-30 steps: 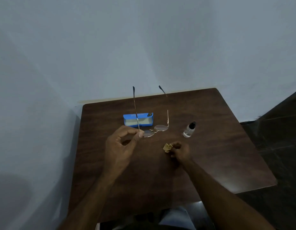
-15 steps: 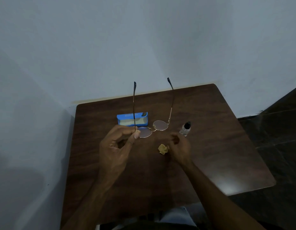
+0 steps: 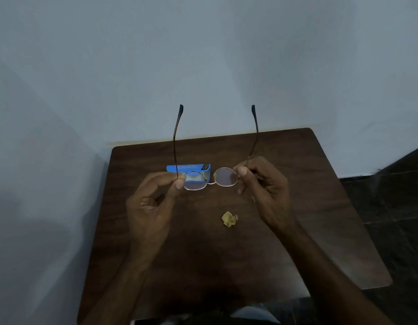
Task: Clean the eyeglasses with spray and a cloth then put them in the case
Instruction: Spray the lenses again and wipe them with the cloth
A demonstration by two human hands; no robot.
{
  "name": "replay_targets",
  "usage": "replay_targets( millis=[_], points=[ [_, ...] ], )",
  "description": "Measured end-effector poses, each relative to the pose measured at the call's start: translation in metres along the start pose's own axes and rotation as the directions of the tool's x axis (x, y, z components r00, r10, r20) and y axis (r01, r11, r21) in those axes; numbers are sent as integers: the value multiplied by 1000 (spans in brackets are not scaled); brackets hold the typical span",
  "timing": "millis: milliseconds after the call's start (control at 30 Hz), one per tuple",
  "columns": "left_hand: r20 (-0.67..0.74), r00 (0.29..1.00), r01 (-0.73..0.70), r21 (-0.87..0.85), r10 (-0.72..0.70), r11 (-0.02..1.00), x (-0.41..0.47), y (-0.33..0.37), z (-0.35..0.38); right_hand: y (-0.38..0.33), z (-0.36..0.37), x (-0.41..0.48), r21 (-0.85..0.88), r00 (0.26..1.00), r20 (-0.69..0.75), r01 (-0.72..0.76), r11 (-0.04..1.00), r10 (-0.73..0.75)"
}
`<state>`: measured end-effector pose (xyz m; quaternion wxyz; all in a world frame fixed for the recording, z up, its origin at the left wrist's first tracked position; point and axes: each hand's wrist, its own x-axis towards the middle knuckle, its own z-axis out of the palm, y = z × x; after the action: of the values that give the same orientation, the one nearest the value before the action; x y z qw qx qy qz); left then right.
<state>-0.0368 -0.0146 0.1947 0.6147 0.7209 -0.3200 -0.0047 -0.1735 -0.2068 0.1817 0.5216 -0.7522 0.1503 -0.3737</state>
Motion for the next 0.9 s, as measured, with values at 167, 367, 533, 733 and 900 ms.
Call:
replay_targets(
  millis=[167, 367, 533, 733, 900],
  points=[
    [-40, 797, 427, -669, -603, 609, -11, 23, 34, -3, 1, 9, -176, 995, 18, 99, 980, -97],
    [226, 623, 617, -731, -749, 292, -27, 41, 66, 1, 0, 11, -272, 987, 7, 157, 949, -162],
    [229, 605, 603, -757, -762, 251, -25, 37, 81, 11, -2, 0, -286, 989, -41, 126, 950, -143],
    [199, 569, 575, -790, -798, 213, -27, 30, 95, 21, -4, -6, -302, 991, -16, 123, 945, -134],
    [168, 568, 567, -789, -805, 235, -26, 21, 98, 37, -24, -4, -307, 996, 82, 63, 950, -40]
  ],
)
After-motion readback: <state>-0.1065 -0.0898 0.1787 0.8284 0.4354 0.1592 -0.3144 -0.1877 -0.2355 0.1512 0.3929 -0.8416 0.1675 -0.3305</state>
